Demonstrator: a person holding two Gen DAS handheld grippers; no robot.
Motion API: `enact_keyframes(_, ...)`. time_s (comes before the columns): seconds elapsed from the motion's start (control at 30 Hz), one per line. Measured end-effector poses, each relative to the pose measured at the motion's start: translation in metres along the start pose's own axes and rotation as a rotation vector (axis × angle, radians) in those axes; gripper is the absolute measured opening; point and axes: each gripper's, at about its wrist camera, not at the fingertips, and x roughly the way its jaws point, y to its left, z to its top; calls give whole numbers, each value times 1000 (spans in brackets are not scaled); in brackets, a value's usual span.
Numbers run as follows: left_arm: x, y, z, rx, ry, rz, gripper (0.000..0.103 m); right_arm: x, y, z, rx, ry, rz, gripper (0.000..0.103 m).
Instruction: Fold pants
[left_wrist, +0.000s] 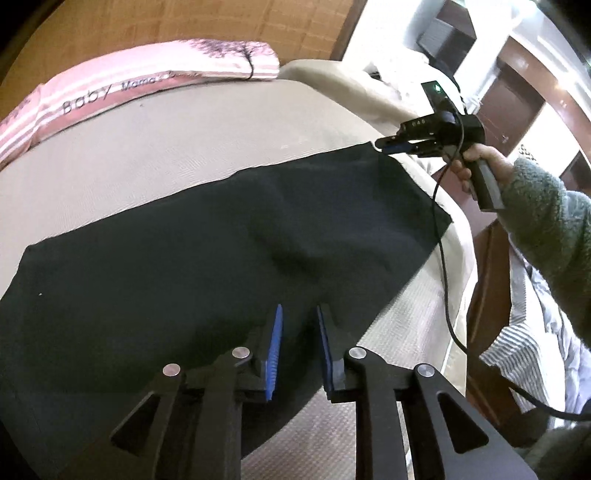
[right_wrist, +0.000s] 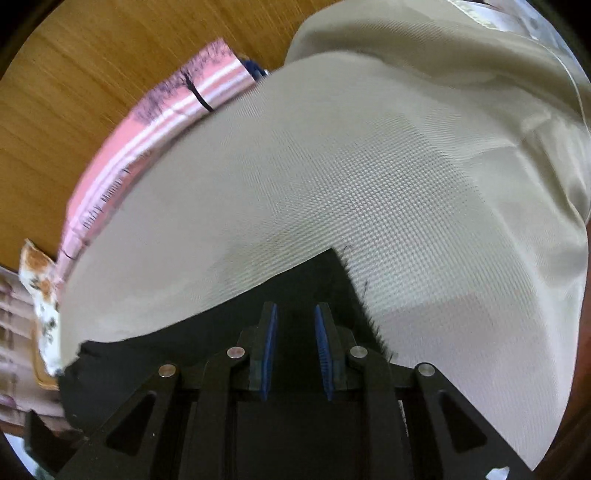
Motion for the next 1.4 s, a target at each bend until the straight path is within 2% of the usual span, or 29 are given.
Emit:
enact_keyframes(0.1, -6, 7, 2, -7, -5, 7, 22, 7, -7, 2, -2, 22, 5, 19)
enact_keyframes(0.2, -11, 23, 6, -34, -20, 54, 22, 7, -11, 4, -14, 13, 20, 20)
enact_keyframes(0.33, -14, 51, 11, -102, -55, 160, 22, 11, -13, 1, -29, 17, 40, 21)
enact_keyframes(0.4, -15, 66, 11, -138, -75, 252, 22, 13, -9, 2, -38, 19, 58, 23)
enact_keyframes(0.47, -17, 81, 10, -190, -86, 305, 22, 14, -5, -3, -56, 33, 92, 23)
enact_keyframes(0.53, -17, 94, 7, -240, -94, 333, 22, 14, -2, -8, -80, 26, 87, 23)
enact_keyframes(0.57, -16, 99, 5, -259, -96, 348, 22, 13, -2, -11, -87, 16, 87, 21)
enact_keyframes(0.6, -14, 103, 4, -269, -93, 365, 22, 13, 0, -12, -91, 7, 80, 8)
enact_keyframes(0.63, -13, 107, 4, -273, -90, 372, 22, 12, 2, -15, -99, 2, 72, 7)
enact_keyframes(0.73, -12, 111, 3, -293, -92, 379, 22, 1, 14, -20, -130, -95, -16, 5)
enact_keyframes(0.83, -17, 111, 5, -297, -118, 394, 22, -19, 17, -17, -110, -195, -34, 3)
enact_keyframes(0.93, -25, 119, 7, -320, -144, 411, 22, -19, 15, -13, -87, -202, -30, 3)
enact_keyframes(1.0, -30, 127, 7, -343, -157, 424, 22, -15, 15, -11, -76, -209, -62, 1)
enact_keyframes(1.07, -33, 131, 6, -355, -166, 441, 22, -21, 8, -9, -47, -252, -98, 0)
enact_keyframes(1.13, -34, 136, 5, -362, -170, 448, 22, -20, -1, -6, -6, -244, -47, 0)
enact_keyframes(1.17, -34, 138, 4, -365, -169, 456, 22, -17, -3, -7, -3, -231, -55, 0)
enact_keyframes(1.27, -30, 147, 1, -372, -166, 482, 28, -7, -10, -13, 33, -172, -79, 7)
enact_keyframes(1.3, -28, 151, -1, -384, -165, 474, 28, -8, -14, -15, 57, -176, -69, 10)
enact_keyframes(1.33, -29, 153, -2, -391, -171, 464, 28, -12, -19, -19, 83, -186, -53, 16)
enact_keyframes(1.37, -29, 154, -2, -399, -177, 456, 28, -18, -22, -24, 100, -195, -44, 28)
enact_keyframes(1.4, -29, 154, -2, -397, -175, 458, 28, -24, -23, -29, 103, -202, -53, 30)
